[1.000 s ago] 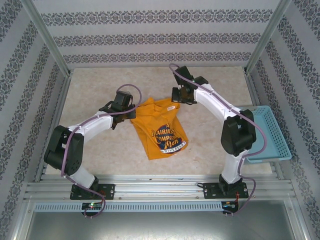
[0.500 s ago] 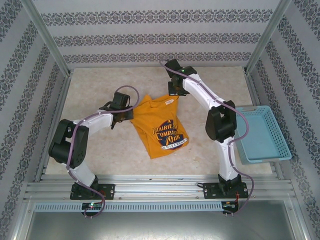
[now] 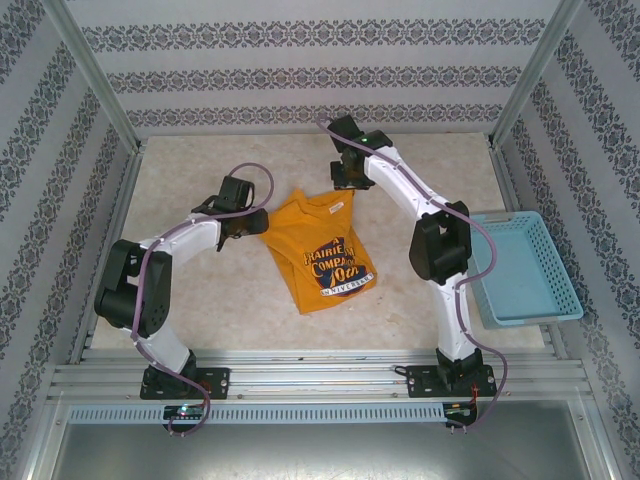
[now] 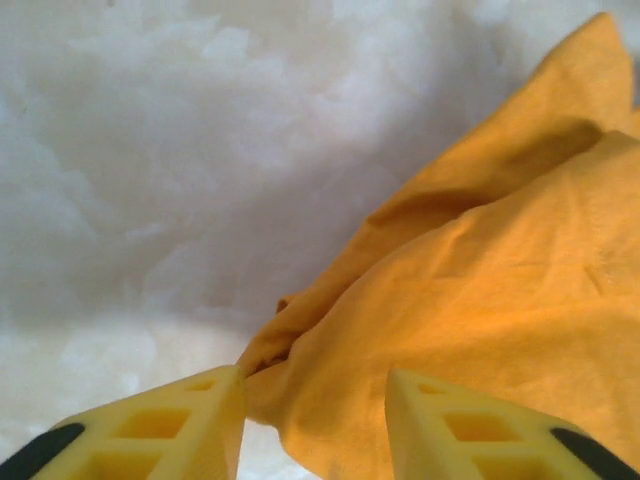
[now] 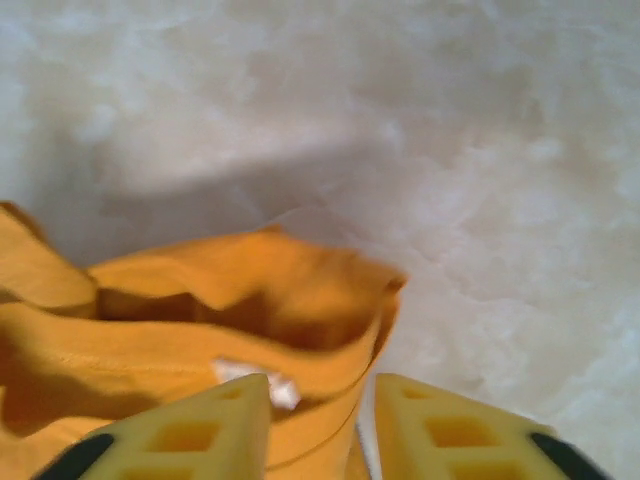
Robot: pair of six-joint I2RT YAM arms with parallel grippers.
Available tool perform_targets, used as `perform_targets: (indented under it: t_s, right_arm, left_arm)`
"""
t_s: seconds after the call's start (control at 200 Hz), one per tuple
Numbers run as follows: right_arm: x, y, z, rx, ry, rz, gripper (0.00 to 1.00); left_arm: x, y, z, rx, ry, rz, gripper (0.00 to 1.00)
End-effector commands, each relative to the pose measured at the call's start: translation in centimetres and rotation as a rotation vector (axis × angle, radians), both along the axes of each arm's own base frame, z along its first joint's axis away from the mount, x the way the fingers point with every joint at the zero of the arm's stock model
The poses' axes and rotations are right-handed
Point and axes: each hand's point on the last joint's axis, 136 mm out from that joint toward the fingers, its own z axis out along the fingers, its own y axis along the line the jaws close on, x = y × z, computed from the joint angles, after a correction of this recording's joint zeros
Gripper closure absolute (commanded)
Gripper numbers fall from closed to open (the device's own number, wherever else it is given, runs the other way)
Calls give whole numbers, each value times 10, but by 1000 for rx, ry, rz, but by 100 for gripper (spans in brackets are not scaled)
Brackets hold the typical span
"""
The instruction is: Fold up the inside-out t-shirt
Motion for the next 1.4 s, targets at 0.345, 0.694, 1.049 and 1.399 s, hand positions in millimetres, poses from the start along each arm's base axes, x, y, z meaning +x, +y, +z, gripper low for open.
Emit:
perform_targets:
  t_s: [0.345,0.694,1.049,1.399]
  right_arm:
    - [-30,-39,-5,161,-35,-86,46]
    - [-54,-61,-35,179,11,-129,44]
    - [-58,-69,-29,189,-1,-141,42]
    - [-65,-70,-31,191,6,-142,41]
  left_arm:
    - [23,-58,14,253,-5,-166,20]
    - [51,-85,-5,282,8,-234,46]
    - [61,-89,-18,298,39,-250,61]
    - [66,-92,-30,311,63,-254,68]
